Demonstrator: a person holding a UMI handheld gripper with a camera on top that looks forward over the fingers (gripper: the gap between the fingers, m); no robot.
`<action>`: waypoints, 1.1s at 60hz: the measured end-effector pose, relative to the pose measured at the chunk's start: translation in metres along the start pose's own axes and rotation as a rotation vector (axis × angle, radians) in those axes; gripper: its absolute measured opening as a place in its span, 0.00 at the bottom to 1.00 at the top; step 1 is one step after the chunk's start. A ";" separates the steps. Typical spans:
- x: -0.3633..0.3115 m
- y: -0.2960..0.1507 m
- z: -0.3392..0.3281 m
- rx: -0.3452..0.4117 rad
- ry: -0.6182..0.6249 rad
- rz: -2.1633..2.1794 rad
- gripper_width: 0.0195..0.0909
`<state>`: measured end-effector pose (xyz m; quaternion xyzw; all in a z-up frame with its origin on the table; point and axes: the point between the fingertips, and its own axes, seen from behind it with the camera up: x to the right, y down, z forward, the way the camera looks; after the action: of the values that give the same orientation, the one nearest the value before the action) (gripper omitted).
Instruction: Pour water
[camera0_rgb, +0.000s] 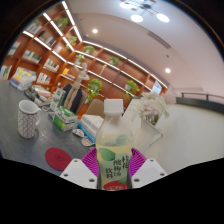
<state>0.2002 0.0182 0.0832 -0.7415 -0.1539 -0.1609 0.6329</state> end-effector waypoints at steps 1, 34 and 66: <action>-0.006 -0.004 0.001 0.001 -0.006 -0.041 0.20; -0.104 -0.106 0.021 0.108 0.052 -1.188 0.20; -0.133 -0.130 0.029 0.154 0.141 -1.559 0.20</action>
<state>0.0258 0.0635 0.1365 -0.3616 -0.6000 -0.5942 0.3952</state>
